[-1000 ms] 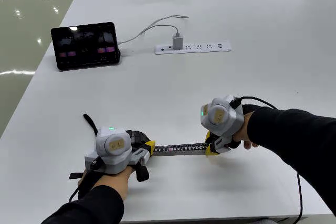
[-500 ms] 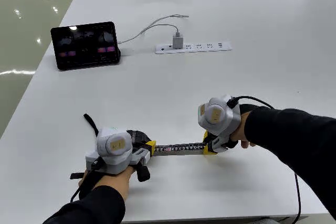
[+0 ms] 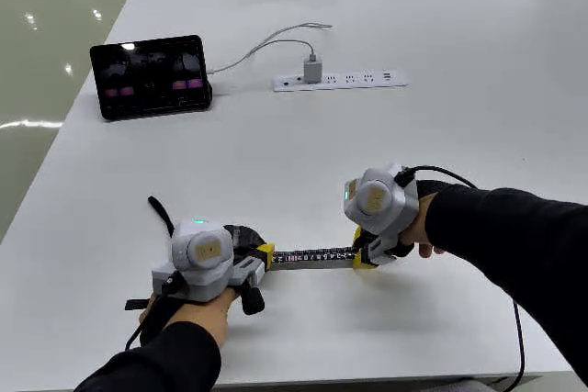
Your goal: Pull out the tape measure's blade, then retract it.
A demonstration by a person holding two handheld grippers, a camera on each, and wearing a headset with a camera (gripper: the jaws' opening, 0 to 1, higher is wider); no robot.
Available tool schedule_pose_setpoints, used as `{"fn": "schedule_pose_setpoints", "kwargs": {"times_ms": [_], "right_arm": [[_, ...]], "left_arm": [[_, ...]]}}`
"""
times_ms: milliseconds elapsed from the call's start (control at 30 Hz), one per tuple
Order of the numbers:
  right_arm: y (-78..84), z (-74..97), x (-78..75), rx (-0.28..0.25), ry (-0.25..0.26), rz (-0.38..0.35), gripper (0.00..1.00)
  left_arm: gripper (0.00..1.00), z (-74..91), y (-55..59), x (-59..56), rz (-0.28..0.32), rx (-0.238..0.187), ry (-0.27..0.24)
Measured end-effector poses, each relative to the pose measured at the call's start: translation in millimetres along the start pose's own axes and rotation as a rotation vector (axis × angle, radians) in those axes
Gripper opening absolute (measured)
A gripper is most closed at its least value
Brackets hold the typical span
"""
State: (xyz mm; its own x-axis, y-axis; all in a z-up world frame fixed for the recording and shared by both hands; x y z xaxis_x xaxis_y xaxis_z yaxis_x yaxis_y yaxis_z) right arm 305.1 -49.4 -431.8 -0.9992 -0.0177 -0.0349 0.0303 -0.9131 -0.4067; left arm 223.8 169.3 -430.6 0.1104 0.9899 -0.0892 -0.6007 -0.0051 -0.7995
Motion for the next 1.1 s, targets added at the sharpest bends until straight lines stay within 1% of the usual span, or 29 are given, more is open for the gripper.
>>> {"fn": "schedule_pose_setpoints", "kwargs": {"times_ms": [67, 400, 633, 800, 900, 1100], "right_arm": [[-0.3, -0.2, 0.6, -0.003, 0.002, 0.008, 0.11], [-2.9, -2.9, -0.3, -0.003, 0.001, 0.001, 0.11], [-4.4, -4.3, -0.7, -0.012, -0.003, -0.004, 0.11], [-6.4, -5.4, -0.4, -0.008, -0.004, 0.001, 0.11], [-6.7, -6.2, -0.8, -0.006, -0.004, -0.014, 0.11], [-8.0, -6.5, -0.4, -0.009, -0.007, -0.003, 0.11]], "left_arm": [[0.6, -0.1, -0.2, 0.0, -0.001, 0.0, 0.001], [0.6, 0.1, -1.1, 0.2, 0.002, 0.001, 0.0], [0.6, -0.3, -1.3, 0.8, -0.003, -0.003, 0.002], [0.6, 0.5, -1.3, 0.7, 0.002, 0.003, 0.004], [0.6, 0.8, -1.0, 0.8, 0.001, 0.002, 0.005], [0.6, 0.9, -0.6, 0.9, -0.003, 0.002, 0.01]]}}
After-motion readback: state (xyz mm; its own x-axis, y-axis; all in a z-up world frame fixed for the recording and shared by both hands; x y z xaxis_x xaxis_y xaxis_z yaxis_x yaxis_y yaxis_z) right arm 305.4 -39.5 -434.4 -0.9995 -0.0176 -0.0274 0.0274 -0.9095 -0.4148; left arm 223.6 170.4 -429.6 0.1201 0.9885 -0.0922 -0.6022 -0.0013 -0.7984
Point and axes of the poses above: the centre of the closed fingertips' face, and the gripper's own axes: z roughly backward along the fingers, x roughly to its left, y roughly out of its underside, the point moved 10 cm from there along z, roughly backward along the fingers, and after that the axes turned 4 degrees about y, right-handed, at the moved point
